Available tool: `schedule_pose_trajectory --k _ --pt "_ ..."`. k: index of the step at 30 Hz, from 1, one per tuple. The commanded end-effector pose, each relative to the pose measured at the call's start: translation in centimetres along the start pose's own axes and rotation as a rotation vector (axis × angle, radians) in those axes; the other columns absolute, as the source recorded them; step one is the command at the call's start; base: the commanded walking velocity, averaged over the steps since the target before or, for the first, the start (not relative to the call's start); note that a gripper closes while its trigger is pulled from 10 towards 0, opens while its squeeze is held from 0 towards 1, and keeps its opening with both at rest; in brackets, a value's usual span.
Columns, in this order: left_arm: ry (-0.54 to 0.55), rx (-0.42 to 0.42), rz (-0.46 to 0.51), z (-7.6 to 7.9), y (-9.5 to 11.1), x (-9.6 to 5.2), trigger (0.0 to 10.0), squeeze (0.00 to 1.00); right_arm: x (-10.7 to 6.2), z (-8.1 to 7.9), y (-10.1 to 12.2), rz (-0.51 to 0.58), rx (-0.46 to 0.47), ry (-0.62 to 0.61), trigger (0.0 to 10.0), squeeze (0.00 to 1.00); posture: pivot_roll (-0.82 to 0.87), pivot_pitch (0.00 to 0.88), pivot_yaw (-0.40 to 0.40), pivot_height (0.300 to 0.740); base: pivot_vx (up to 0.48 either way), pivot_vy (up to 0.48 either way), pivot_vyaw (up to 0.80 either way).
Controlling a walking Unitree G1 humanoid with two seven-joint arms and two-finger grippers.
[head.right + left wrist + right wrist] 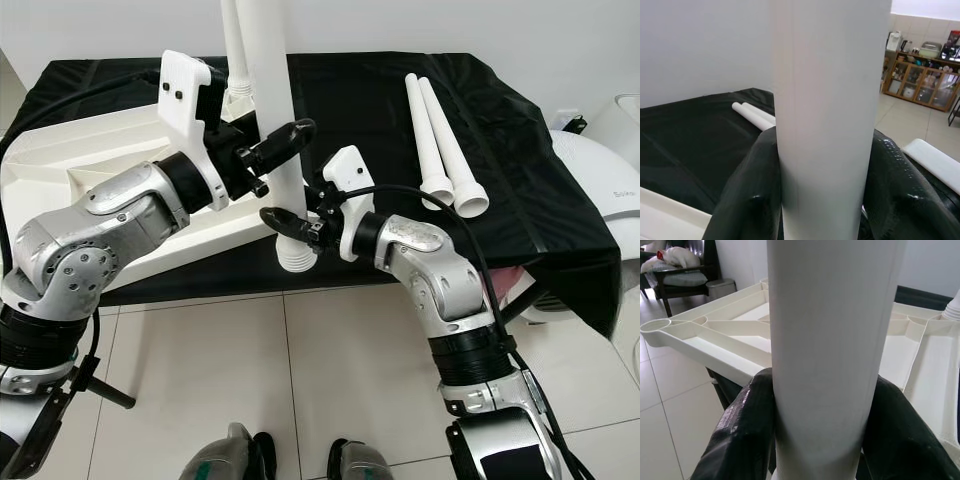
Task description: Building children table
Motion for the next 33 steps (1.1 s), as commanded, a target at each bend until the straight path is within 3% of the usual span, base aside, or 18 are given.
schedule_pose_trajectory --k 1,2,3,4,12,13,14,15,25,30,33 --pt "-0.321 0.007 0.131 2.7 2.0 -0.1 10.0 0.23 -0.3 1.1 -1.0 -0.034 0.043 -0.076 10.0 0.0 -0.04 0.104 -0.019 0.74 0.0 0.0 0.0" --pt "-0.319 -0.002 0.132 2.6 2.0 -0.1 10.0 0.85 -0.3 1.1 -1.0 -0.032 0.041 -0.075 10.0 0.0 -0.04 0.105 -0.019 0.74 0.0 0.0 0.0" --pt "-0.319 -0.002 0.132 2.6 2.0 -0.1 10.0 0.85 -0.3 1.1 -1.0 -0.032 0.041 -0.075 10.0 0.0 -0.04 0.105 -0.019 0.74 0.0 0.0 0.0" --pt "-0.32 -0.017 0.135 2.6 2.0 -0.1 10.0 1.0 -0.3 1.1 -1.0 -0.03 0.04 -0.076 10.0 0.0 -0.04 0.105 -0.019 0.74 0.0 0.0 0.0" --pt "-0.323 -0.009 0.134 2.8 2.3 0.1 10.0 1.0 -0.3 1.1 -0.9 -0.014 0.039 -0.078 10.0 0.0 -0.04 0.102 -0.018 0.74 0.0 0.0 0.0" --pt "-0.313 -0.006 0.126 2.6 2.2 0.0 10.0 0.85 -0.3 1.1 -0.8 -0.006 0.04 -0.082 10.0 0.0 -0.04 0.1 -0.018 0.74 0.0 0.0 0.0" --pt "-0.304 -0.002 0.12 2.4 2.1 0.0 10.0 0.36 -0.3 1.2 -0.7 0.002 0.041 -0.086 10.0 0.0 -0.04 0.098 -0.017 0.74 0.0 0.0 0.0" --pt "-0.293 0.003 0.112 2.2 2.0 0.0 10.0 0.0 -0.3 1.3 -0.6 0.01 0.041 -0.092 10.0 0.0 -0.04 0.098 -0.017 0.74 0.0 0.0 0.0" --pt "-0.243 0.021 0.064 0.7 1.4 -0.7 10.0 0.0 -0.3 1.5 0.3 0.077 0.04 -0.105 10.0 0.0 -0.04 0.091 -0.013 0.74 0.0 0.0 0.0" --pt "-0.199 0.05 0.033 -0.7 1.1 -1.7 10.0 0.0 -0.7 2.1 1.0 0.118 0.038 -0.137 10.0 0.0 -0.04 0.091 -0.01 0.74 0.0 0.0 0.0" --pt "-0.125 0.064 -0.003 -2.2 0.3 -2.6 10.0 0.0 -1.1 2.8 2.3 0.197 0.018 -0.177 10.0 0.0 -0.04 0.091 -0.01 0.74 0.0 0.0 0.0"
Point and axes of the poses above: a point about 5 cm out from each wrist's last joint towards the gripper, its own x axis pointing out of the wrist towards the gripper, its own y axis along the axis of the wrist's last joint, z = x × y, the point moved 1 cm from there along x, pointing out of the wrist towards the gripper, and after that the axes turned 10 degrees about x, right-handed, at the moved point
